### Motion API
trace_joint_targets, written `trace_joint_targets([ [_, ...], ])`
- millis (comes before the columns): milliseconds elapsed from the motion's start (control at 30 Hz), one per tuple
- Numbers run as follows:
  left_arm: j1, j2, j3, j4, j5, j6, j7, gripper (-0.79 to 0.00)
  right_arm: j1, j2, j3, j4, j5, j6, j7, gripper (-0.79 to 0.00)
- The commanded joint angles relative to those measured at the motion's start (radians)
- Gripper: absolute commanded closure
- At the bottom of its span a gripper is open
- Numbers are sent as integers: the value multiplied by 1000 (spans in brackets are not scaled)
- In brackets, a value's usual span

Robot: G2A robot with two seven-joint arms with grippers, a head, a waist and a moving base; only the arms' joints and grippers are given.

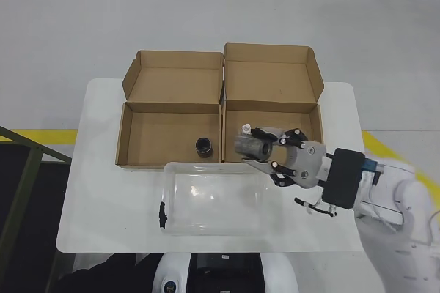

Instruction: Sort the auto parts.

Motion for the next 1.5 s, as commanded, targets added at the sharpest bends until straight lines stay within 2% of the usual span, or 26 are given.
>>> trace_joint_targets([
  [0,0,0,0,0,0,0,0,-785,9,-1,-27,6,-17,9,10,0],
  [200,0,0,0,0,0,0,0,-785,59,-8,-139,52,-63,27,51,0],
  [333,0,0,0,0,0,0,0,-785,122,-21,-243,138,-72,48,83,0],
  [600,0,0,0,0,0,0,0,-785,231,-49,-393,250,-132,126,139,0],
  [733,0,0,0,0,0,0,0,-785,277,-66,-453,315,-152,171,130,0],
  [1100,0,0,0,0,0,0,0,-785,423,-130,-615,549,-129,255,135,0],
  [1467,0,0,0,0,0,0,0,-785,561,-213,-753,708,-113,351,227,0],
])
